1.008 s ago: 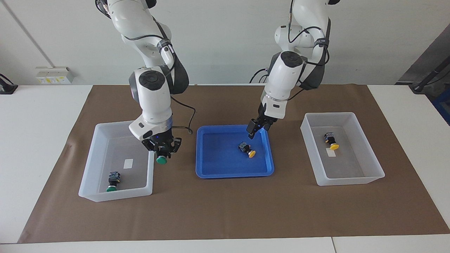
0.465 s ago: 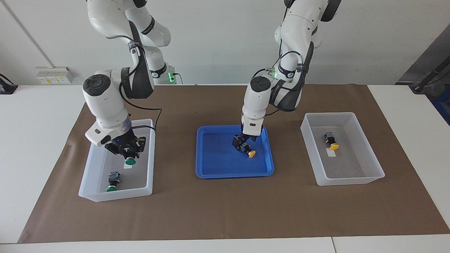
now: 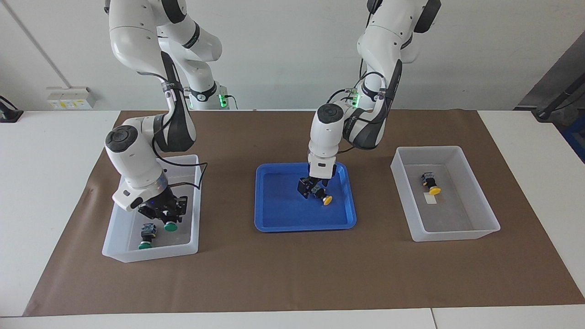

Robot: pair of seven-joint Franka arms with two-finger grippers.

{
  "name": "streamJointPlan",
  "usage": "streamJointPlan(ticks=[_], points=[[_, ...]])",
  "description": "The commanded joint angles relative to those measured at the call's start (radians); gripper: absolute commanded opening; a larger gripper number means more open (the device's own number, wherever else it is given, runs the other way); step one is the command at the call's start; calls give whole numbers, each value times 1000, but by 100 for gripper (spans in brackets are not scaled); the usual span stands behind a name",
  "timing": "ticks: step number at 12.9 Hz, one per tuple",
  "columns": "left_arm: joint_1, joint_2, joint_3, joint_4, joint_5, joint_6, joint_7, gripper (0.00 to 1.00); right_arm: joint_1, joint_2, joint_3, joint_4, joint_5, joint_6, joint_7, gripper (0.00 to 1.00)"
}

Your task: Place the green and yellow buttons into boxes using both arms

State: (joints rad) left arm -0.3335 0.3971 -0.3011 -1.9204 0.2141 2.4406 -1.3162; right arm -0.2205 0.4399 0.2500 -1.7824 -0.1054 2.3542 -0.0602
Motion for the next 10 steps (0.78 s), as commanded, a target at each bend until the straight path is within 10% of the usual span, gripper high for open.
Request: streamJointPlan(ticks=[1, 4, 7, 10], points=[[-12, 5, 14, 3, 27, 14, -24, 43, -48, 46, 8, 0, 0, 69, -61, 0], [-10, 5, 16, 3, 28, 14, -17, 0, -51, 53, 8, 8, -2, 77, -66, 0], [-1, 2, 16, 17, 28, -2, -11, 0, -62, 51, 8, 9, -4, 80, -76, 3], [48, -111, 11, 17, 30, -104, 37, 0, -65, 51, 8, 11, -4, 82, -73, 76]])
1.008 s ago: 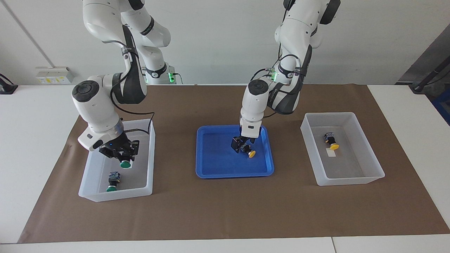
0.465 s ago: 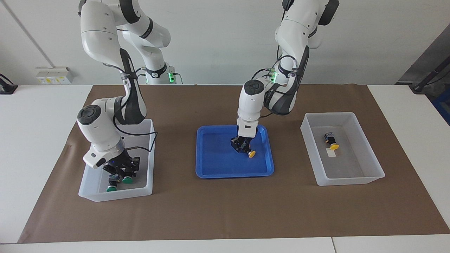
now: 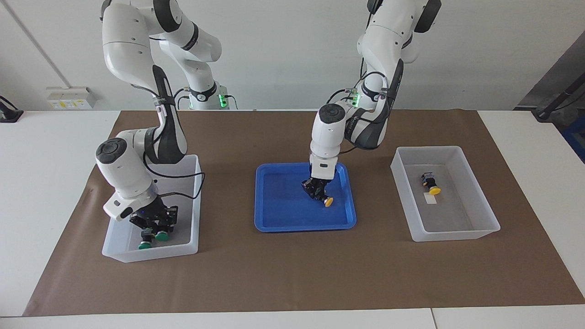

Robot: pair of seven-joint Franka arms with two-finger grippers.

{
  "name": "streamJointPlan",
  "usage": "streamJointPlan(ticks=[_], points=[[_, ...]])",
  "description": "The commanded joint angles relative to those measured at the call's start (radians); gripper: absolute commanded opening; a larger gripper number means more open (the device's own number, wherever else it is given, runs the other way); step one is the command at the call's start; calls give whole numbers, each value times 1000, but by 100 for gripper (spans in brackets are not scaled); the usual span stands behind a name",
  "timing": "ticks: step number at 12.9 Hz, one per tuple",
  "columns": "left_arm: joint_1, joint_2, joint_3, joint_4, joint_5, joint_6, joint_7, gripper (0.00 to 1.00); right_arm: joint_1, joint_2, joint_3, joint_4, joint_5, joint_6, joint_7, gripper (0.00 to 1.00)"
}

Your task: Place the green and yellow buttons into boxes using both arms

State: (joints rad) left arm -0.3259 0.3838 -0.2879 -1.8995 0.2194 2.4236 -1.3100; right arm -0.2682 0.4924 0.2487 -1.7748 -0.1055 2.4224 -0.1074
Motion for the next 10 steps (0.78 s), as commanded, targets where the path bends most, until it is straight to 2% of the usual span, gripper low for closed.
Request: streamJointPlan(ticks=[1, 2, 4, 6, 7, 10], points=[[76, -143, -10, -1, 14, -131, 53, 0, -19, -3, 9, 11, -3, 12, -23, 76], [96, -173, -10, 5, -12, -162, 79, 0, -17, -8, 9, 14, -3, 12, -20, 80], [154, -216, -8, 46, -104, -236, 203, 0, -14, -27, 9, 46, 0, -8, -12, 100], [238, -221, -8, 141, -179, -358, 343, 0, -2, -72, 9, 51, 1, -23, 41, 100], [301, -226, -8, 154, -208, -392, 433, 0, 1, -105, 12, 51, 0, -72, 79, 100], [434, -253, 1, 116, -244, -390, 691, 0, 27, -217, 17, 51, 1, -201, 116, 100]])
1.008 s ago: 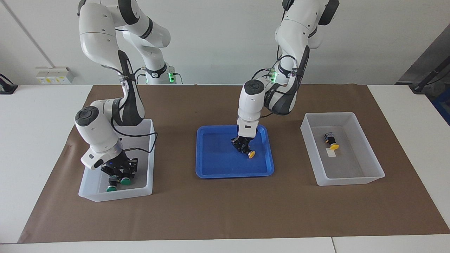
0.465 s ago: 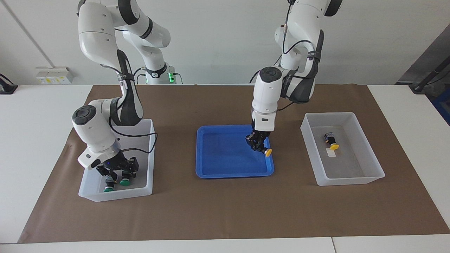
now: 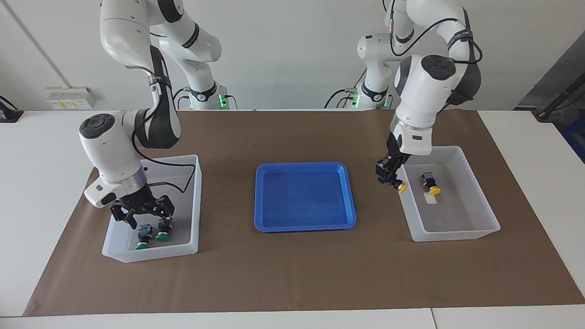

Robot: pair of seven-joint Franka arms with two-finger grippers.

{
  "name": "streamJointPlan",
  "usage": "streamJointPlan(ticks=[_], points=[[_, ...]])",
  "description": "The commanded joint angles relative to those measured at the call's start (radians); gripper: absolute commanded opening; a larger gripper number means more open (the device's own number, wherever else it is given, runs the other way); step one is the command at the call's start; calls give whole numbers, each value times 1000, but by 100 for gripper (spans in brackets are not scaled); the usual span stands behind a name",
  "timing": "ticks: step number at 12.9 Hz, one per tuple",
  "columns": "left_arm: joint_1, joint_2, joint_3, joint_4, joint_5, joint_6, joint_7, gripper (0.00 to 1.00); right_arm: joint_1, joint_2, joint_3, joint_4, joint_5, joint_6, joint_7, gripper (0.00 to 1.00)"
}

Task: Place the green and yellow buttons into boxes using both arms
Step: 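Place the yellow button in the box with the left gripper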

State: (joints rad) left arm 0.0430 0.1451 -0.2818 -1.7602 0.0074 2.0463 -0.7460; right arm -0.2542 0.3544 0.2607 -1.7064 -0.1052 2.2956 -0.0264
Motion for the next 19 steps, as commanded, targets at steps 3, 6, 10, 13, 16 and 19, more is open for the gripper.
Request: streamJointPlan(ticks=[3, 6, 10, 13, 16, 19], points=[[179, -24, -4, -121, -40, 99, 333, 0, 53, -190, 6, -18, 1, -230, 91, 100], [221, -41, -4, -268, -41, 270, 450, 0, 104, -254, 8, -18, 7, -335, 134, 100], [204, 25, -2, -327, -40, 397, 471, 0, 182, -325, 8, -19, 16, -452, 151, 100], [218, 51, 1, -375, -40, 472, 549, 0, 176, -373, 6, -19, 19, -513, 146, 100], [212, 94, 1, -374, -40, 521, 562, 5, 168, -399, 0, -16, 19, -548, 138, 100], [215, 96, 1, -361, -37, 511, 565, 99, 161, -399, -3, -10, 19, -547, 137, 100]])
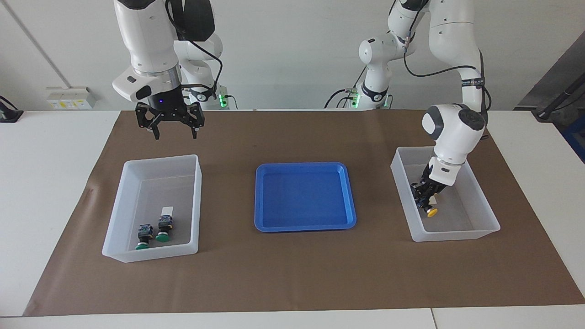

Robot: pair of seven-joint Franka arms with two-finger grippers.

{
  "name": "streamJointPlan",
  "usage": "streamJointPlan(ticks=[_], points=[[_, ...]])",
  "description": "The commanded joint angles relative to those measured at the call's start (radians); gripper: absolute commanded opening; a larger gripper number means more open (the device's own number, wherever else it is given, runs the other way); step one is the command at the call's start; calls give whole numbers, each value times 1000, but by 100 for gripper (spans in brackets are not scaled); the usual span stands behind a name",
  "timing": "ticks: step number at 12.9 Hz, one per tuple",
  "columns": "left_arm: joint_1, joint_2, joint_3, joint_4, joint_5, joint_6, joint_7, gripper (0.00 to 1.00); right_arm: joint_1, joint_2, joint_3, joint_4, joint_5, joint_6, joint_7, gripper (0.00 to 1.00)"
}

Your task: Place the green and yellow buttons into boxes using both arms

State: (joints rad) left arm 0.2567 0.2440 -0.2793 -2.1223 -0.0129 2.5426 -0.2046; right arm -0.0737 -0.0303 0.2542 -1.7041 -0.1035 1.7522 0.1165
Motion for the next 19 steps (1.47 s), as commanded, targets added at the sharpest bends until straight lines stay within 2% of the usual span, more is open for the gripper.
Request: streamJointPlan(ticks=[1, 2, 4, 7, 8, 12, 14, 19], points=[[1, -9, 0, 4, -16, 8, 24, 100, -23, -13, 2, -14, 18, 4, -6, 100], [6, -21, 0, 24, -13, -30, 25, 100, -44, -11, 7, -12, 21, 10, -6, 100], [7, -54, 0, 121, -1, -205, 27, 100, -61, -10, 5, -12, 51, 13, -6, 100], [-5, -106, 0, 244, 13, -428, 27, 100, -5, -14, -67, 4, 70, -7, -6, 100], [-11, -120, -4, 260, 46, -474, 46, 100, 43, -14, -126, 3, 70, -7, -8, 100], [-11, -213, -11, 265, 67, -603, 194, 100, 118, -20, -223, -2, 70, -23, -40, 100], [-10, -239, -9, 286, 62, -653, 195, 100, 147, -20, -246, -5, 68, -23, -38, 100], [-10, -238, -17, 456, 51, -853, 197, 100, 141, -17, -253, -14, 68, -25, -41, 100]])
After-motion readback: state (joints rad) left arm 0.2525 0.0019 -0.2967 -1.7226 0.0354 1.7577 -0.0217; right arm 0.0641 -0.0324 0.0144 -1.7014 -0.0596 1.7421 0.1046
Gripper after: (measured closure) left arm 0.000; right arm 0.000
